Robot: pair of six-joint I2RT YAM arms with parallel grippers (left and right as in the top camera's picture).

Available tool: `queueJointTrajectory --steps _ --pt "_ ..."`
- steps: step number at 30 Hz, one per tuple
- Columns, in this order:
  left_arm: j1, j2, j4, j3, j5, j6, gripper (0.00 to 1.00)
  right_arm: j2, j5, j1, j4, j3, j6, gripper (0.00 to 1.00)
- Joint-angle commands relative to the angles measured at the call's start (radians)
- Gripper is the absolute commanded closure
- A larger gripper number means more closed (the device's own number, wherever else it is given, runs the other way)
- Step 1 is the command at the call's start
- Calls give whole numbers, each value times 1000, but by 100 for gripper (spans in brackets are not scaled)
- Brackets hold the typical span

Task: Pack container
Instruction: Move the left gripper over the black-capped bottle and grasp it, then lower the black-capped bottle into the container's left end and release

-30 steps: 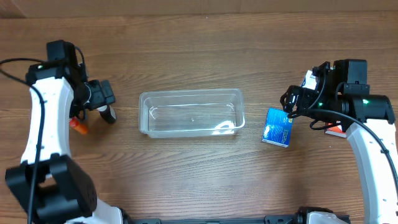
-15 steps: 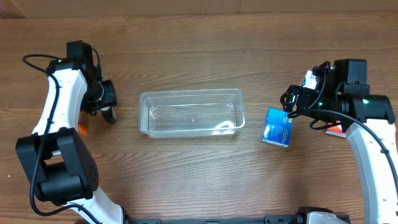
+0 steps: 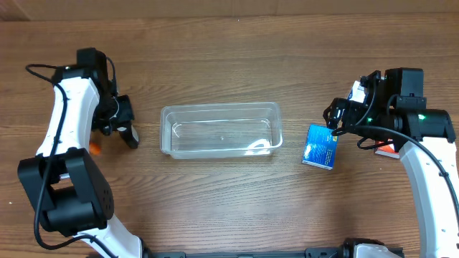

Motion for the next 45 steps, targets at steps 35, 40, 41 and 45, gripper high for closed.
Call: queueJointTrajectory --steps 35,40,41,45 --pt "-416 -8 201 -85 -111 -134 94 -1 2 3 5 32 -10 0" --pt "-415 -8 201 -85 -111 -134 79 -1 2 4 5 32 -10 0" --pt "-415 -8 199 -85 -111 -134 79 -1 2 3 5 32 -10 0" --pt "-415 -8 190 -85 -111 -134 70 -1 2 3 5 31 -10 0"
